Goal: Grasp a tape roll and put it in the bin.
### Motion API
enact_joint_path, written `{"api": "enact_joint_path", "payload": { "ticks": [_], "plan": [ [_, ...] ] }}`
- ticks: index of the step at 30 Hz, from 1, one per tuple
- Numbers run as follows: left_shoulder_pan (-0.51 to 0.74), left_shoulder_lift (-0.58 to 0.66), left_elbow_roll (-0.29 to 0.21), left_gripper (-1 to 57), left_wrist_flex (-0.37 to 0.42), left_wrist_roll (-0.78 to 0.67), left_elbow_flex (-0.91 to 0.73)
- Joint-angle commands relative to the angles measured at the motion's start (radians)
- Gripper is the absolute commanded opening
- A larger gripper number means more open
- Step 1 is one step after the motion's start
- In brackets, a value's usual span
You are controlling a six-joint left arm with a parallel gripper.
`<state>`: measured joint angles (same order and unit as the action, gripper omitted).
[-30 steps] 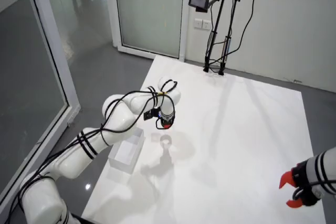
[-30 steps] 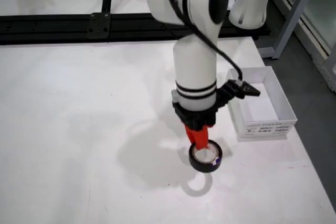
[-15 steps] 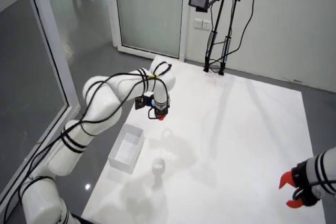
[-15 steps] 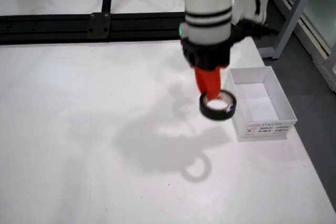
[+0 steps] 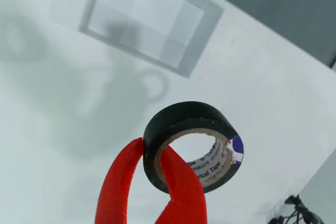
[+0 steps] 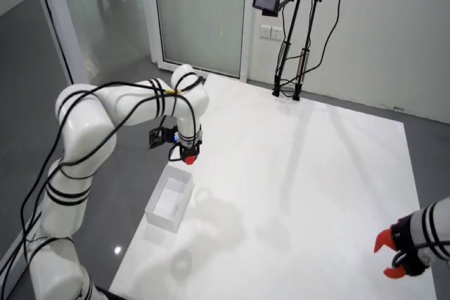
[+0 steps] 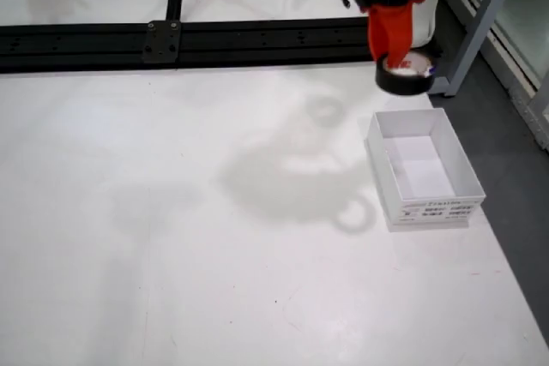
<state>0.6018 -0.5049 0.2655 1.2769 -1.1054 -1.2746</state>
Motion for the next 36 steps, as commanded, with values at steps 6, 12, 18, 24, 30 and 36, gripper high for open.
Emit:
{"api": "enact_joint_path", "payload": {
  "ticks": [6, 12, 18, 24, 30, 36],
  "plan": [
    [-0.053, 0.146, -0.031, -0.9, 0.013, -0.100, -0.252],
    [-0.059, 0.057, -0.034, -0.9, 0.009, -0.131, -0.252],
    [-0.079, -0.012, -0.026, -0.9, -0.002, -0.152, -0.252],
    [-0.097, -0.052, -0.022, -0.9, -0.048, -0.162, -0.252],
    [-0.103, -0.086, -0.019, -0.9, -0.125, -0.178, -0.252],
    [-0.105, -0.141, -0.015, -0.9, -0.174, -0.188, -0.252]
  ]
}}
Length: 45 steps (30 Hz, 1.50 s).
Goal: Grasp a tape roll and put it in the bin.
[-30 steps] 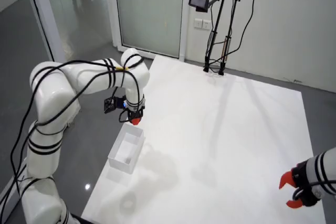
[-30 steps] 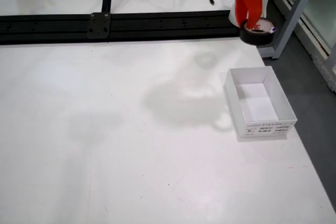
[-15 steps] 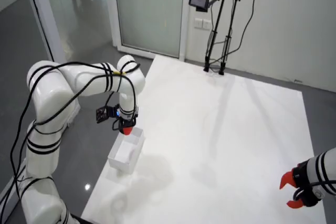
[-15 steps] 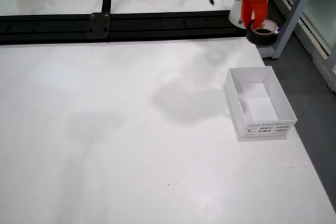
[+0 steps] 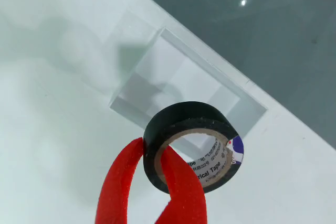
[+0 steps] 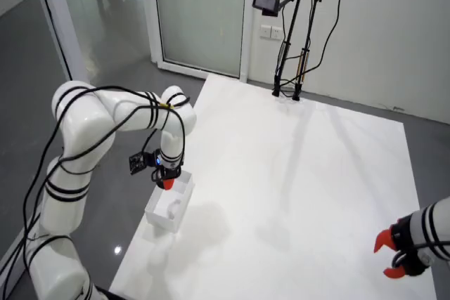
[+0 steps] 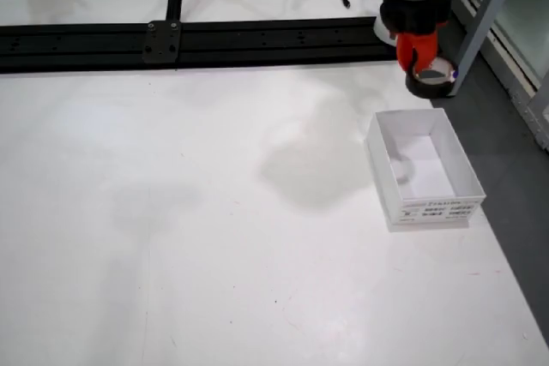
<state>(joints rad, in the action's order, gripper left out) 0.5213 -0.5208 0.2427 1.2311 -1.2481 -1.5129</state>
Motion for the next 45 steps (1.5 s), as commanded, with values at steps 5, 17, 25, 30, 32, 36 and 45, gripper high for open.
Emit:
{"api": "enact_joint_path", "payload": {
  "ticks": [5, 17, 25, 30, 32, 36, 45],
  "plan": [
    [-0.021, -0.160, 0.027, -0.9, -0.148, -0.076, -0.013],
    [-0.043, -0.179, 0.066, -0.9, -0.157, -0.102, -0.013],
    [-0.043, -0.185, 0.070, -0.8, -0.196, -0.105, -0.013],
    [-0.046, -0.185, 0.079, -0.8, -0.229, -0.105, -0.012],
    [-0.044, -0.185, 0.087, -0.8, -0.242, -0.105, -0.012],
    [-0.040, -0.185, 0.101, -0.8, -0.252, -0.105, -0.012],
    [-0.038, -0.185, 0.104, -0.7, -0.252, -0.106, -0.012]
  ]
}}
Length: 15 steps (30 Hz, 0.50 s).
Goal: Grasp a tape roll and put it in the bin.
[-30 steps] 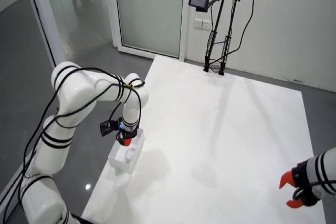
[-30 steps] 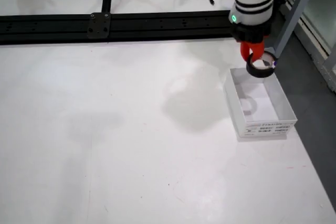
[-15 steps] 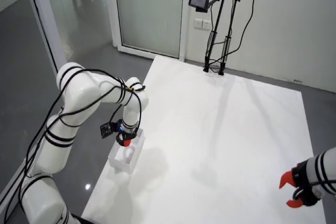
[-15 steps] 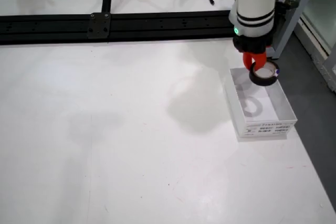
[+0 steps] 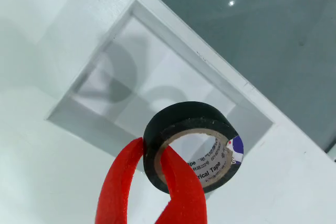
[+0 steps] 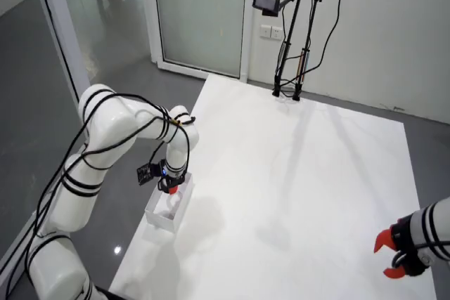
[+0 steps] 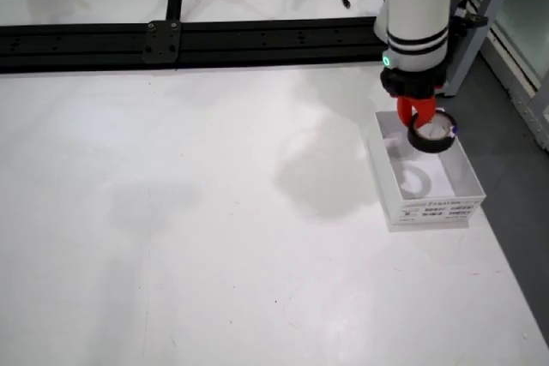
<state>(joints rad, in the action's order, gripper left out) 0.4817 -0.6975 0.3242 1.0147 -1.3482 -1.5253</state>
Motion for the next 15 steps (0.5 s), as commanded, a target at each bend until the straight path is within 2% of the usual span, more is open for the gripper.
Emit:
{"api": "enact_joint_path", "payload": {
  "ticks": [1, 11, 15],
  "plan": [
    [0.003, -0.008, 0.022, -0.7, -0.035, -0.006, 0.001],
    [0.005, -0.008, 0.019, -0.4, -0.028, -0.006, 0.001],
    [0.002, -0.008, 0.015, 3.8, -0.025, -0.006, 0.001]
  ]
}}
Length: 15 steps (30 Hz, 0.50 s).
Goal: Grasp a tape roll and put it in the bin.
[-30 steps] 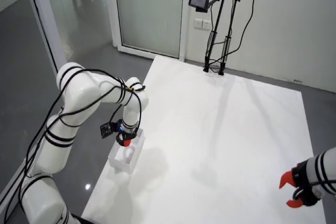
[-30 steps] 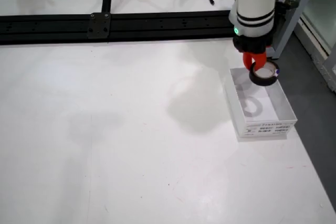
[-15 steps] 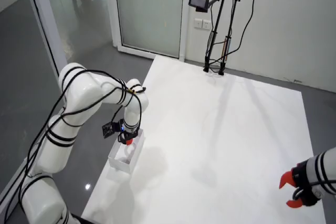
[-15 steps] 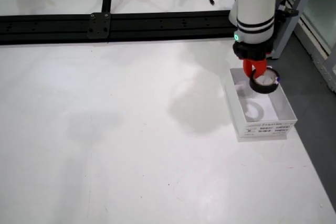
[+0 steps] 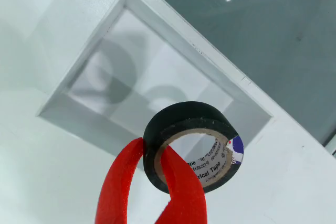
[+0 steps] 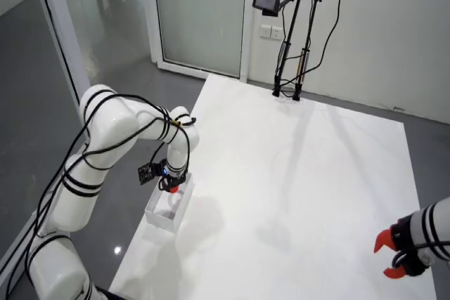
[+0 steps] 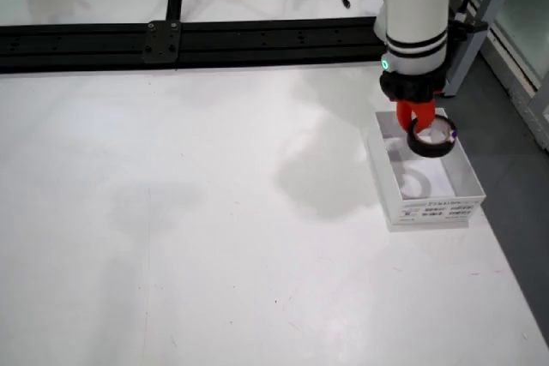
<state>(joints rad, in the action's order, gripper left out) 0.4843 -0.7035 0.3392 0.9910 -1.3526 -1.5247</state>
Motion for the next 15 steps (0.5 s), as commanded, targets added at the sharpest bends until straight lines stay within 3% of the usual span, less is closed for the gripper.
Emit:
{"api": "enact_joint_path", "payload": {
  "ticks": [1, 15],
  "plan": [
    [-0.003, -0.002, 0.000, 5.8, -0.002, -0.002, 0.000],
    [-0.007, -0.002, -0.003, 12.7, 0.005, -0.002, 0.000]
  ]
}}
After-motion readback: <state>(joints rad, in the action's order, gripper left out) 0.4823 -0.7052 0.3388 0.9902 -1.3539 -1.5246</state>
